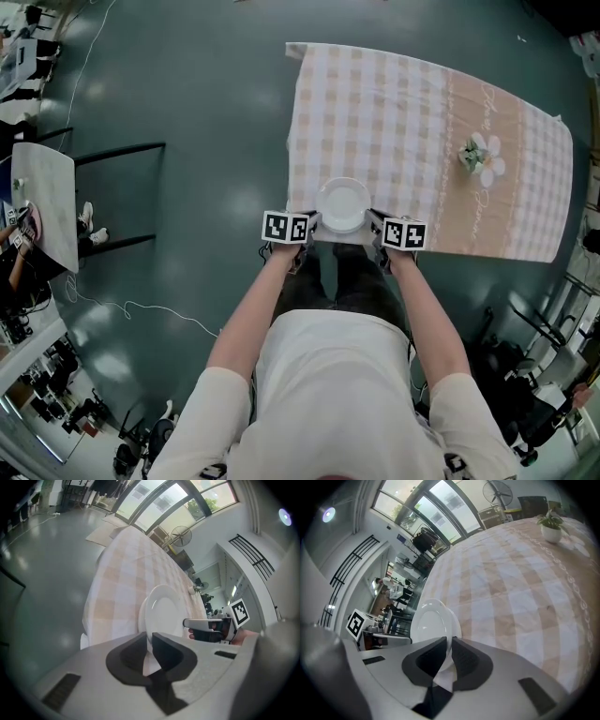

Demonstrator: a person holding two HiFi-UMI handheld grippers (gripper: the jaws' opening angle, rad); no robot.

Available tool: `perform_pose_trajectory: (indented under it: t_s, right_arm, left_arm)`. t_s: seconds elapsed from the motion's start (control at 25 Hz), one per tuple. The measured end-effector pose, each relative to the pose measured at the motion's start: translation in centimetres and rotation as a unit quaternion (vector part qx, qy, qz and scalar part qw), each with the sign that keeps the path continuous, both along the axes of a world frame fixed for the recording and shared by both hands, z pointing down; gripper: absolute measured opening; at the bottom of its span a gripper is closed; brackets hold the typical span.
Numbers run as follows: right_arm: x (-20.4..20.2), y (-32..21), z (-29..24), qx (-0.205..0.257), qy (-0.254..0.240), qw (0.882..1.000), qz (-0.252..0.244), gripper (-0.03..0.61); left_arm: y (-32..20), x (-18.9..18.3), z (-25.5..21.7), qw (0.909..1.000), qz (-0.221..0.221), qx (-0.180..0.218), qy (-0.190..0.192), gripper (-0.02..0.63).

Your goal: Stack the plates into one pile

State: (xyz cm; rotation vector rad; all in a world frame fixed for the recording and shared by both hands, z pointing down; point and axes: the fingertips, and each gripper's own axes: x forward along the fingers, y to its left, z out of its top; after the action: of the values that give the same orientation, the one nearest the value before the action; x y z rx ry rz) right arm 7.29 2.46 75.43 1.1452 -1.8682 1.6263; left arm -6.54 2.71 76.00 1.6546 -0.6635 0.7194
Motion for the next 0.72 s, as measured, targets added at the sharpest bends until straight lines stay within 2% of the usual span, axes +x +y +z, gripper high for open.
perform_pose_trajectory:
  t_s: [0.52, 0.72]
  right_arm:
    - [-0.2, 0.7, 0.2, -0.002, 0.01, 1.0, 0.015, 0.054]
    - [-0.1, 0.4, 0.2, 0.002, 0.032, 0.999, 0.017, 0.054]
  left_arm:
    - [1.4, -0.3, 0.8, 0.9994, 0.006, -0.032, -0.006, 0.046]
    - [1.3, -0.2, 1.1, 0.9992, 0.004, -0.039, -0.003, 0.051]
